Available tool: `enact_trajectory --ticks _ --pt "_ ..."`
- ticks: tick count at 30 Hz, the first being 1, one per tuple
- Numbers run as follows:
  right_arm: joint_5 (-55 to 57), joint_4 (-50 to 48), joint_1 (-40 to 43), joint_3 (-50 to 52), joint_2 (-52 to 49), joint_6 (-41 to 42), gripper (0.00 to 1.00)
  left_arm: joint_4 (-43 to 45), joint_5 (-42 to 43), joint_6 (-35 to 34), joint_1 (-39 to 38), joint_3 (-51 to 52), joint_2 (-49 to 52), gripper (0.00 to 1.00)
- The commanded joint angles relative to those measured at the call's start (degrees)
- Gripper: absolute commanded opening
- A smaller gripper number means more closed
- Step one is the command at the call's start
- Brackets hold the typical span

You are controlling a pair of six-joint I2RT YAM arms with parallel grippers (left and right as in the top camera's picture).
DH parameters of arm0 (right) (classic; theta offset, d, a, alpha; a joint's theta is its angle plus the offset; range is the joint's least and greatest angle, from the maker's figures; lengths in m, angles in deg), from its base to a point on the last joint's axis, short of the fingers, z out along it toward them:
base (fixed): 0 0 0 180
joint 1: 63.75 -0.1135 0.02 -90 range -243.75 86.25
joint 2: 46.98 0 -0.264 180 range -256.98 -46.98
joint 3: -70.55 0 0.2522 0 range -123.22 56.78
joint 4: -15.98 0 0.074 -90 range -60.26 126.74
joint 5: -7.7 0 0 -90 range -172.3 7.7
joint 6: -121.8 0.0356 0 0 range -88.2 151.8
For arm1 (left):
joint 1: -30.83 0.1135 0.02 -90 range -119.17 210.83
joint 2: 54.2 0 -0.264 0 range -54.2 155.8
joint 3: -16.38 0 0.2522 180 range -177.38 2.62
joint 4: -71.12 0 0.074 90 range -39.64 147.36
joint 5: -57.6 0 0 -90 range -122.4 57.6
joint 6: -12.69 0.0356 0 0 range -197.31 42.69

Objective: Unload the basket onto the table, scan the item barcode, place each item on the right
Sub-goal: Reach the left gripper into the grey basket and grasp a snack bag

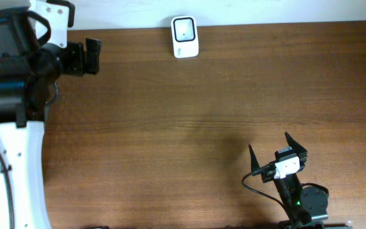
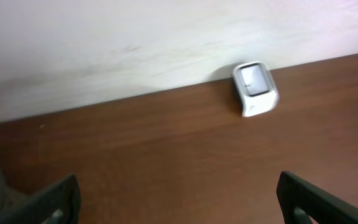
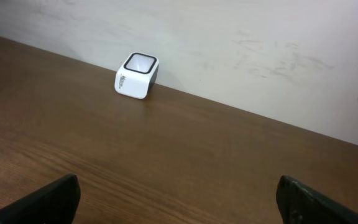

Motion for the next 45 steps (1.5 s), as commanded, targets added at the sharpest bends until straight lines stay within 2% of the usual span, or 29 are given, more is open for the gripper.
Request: enact_trajectory --ticks 1,4,6,15,20,26,34,40,42,45 --pt "0.31 0.15 0.42 0.46 0.39 0.24 0.99 2.69 -11.34 -5.6 2.67 -1.33 1.44 0.99" --pt "0.31 0.15 0.42 0.46 0.39 0.24 0.99 5.35 -17.29 -11.32 8.35 -1.55 0.9 0.99" --pt "0.31 0.15 0.42 0.46 0.39 0.24 0.99 5.92 -18.56 -12.48 13.35 -1.55 0.55 0.99" --pt "0.31 0.15 0.42 0.46 0.39 0.24 0.99 5.6 -18.73 -11.89 30.58 -1.51 1.07 1.0" --pt "0.31 0.15 0.42 0.46 0.39 0.24 0.99 0.96 -18.47 -5.6 36.2 -1.46 5.35 1.0" --pt "0.31 0.15 0.42 0.46 0.39 0.24 0.99 -2.54 -17.97 1.2 36.61 0.85 11.34 0.98" --pt "0.31 0.15 0.42 0.46 0.39 0.24 0.99 0.37 -18.03 6.99 39.95 9.14 14.27 1.0" --pt "0.31 0.15 0.42 0.46 0.39 0.24 0.99 2.64 -14.86 17.33 40.35 9.66 20.41 1.0" --pt "0.31 0.15 0.42 0.46 0.39 0.24 0.99 2.6 -15.02 17.94 40.35 9.66 23.17 0.92" --pt "0.31 0.15 0.42 0.46 0.39 0.24 0.99 2.34 -16.04 17.94 40.35 9.66 26.45 0.91"
